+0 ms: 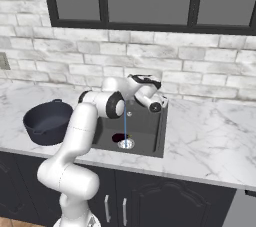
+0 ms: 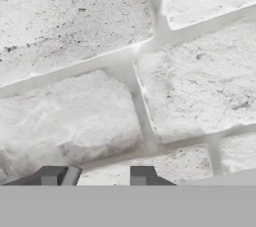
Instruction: Dump the eggplant from the pot into the sink. Then turn on the water and wash the eggplant. Then turn off the water and put the eggplant back in the pot.
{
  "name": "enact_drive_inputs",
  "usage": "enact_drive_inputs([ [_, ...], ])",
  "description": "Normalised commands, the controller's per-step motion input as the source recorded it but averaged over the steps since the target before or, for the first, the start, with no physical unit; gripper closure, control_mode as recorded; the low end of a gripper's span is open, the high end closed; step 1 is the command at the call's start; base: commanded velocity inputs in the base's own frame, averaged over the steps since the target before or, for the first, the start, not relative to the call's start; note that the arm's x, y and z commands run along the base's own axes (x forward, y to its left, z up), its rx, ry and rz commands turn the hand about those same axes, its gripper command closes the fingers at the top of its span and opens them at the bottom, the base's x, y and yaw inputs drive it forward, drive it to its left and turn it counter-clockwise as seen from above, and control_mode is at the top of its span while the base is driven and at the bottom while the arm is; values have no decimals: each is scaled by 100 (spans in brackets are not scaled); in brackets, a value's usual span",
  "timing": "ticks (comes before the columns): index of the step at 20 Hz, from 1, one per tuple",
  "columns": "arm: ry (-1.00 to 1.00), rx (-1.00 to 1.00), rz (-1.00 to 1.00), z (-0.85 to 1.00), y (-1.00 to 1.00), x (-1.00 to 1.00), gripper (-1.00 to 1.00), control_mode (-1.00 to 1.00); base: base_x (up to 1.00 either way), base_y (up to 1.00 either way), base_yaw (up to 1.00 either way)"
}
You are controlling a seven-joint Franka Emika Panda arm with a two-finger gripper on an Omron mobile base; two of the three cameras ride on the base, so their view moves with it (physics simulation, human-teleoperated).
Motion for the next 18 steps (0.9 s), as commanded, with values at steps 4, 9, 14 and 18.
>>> enact_drive_inputs([
  [4,0,5,0,0,-15,-28,-100,-100,0,0,0],
  [9,0,9,0,23,-9,-40,-100,-100,0,0,0],
  [14,-2,7,0,45,-29,-30,-100,-100,0,0,0],
  [18,-1,4,0,42,-39,-27,-100,-100,0,0,0],
])
